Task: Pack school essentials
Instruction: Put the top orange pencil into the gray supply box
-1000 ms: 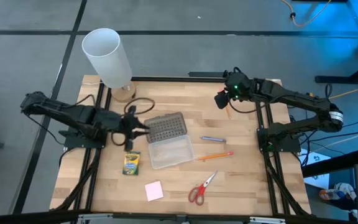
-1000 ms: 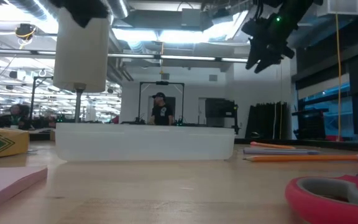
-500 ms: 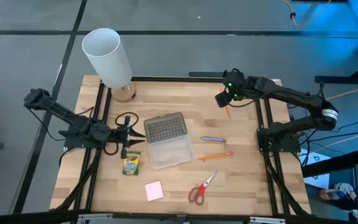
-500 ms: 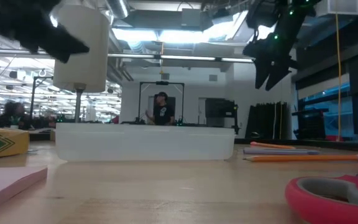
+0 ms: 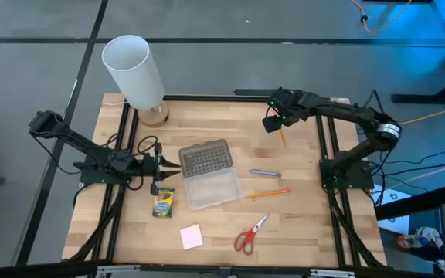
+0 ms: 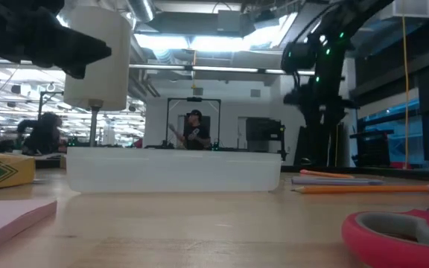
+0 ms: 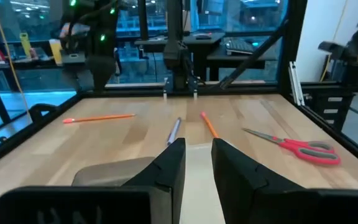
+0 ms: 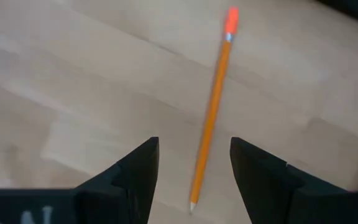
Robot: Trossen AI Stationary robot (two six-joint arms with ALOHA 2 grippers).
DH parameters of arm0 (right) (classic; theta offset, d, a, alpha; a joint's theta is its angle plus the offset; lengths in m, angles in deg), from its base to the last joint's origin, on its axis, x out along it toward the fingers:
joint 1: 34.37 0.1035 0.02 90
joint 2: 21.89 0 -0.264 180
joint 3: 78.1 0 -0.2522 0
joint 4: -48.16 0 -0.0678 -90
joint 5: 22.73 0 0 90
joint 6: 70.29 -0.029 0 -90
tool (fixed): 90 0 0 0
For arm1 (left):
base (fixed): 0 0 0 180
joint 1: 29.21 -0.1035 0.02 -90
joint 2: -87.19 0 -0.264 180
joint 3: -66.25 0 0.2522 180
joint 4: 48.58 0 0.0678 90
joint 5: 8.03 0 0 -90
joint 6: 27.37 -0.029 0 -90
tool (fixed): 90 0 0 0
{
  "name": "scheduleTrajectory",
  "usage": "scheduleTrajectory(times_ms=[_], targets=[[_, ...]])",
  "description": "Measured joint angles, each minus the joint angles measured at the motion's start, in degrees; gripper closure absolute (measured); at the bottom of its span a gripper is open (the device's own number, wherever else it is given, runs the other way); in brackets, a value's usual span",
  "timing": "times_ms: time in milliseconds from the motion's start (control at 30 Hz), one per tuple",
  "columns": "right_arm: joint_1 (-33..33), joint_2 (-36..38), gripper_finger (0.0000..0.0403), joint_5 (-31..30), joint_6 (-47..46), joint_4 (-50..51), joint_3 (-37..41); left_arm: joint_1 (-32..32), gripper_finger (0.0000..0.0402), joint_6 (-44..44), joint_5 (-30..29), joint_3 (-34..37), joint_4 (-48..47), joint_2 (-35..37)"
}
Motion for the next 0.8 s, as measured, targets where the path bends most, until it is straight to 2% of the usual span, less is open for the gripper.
scheduleTrajectory(times_ms=[267, 667, 800], targets=[[-3.6, -8.9, 0.0202, 1.4, 1.6, -0.4, 0.0, 0.0, 0.0328, 0.0, 0.0, 0.0, 0.0, -0.2], [-7.1, -17.4, 0.0203, 6.6, 4.2, -2.2, -0.2, 0.0, 0.0328, 0.1, 0.0, 0.0, 0.0, -0.2], [-7.5, -19.2, 0.022, 7.7, 5.2, -1.9, -0.5, 0.0, 0.0328, 0.2, 0.0, 0.0, 0.0, -0.2]])
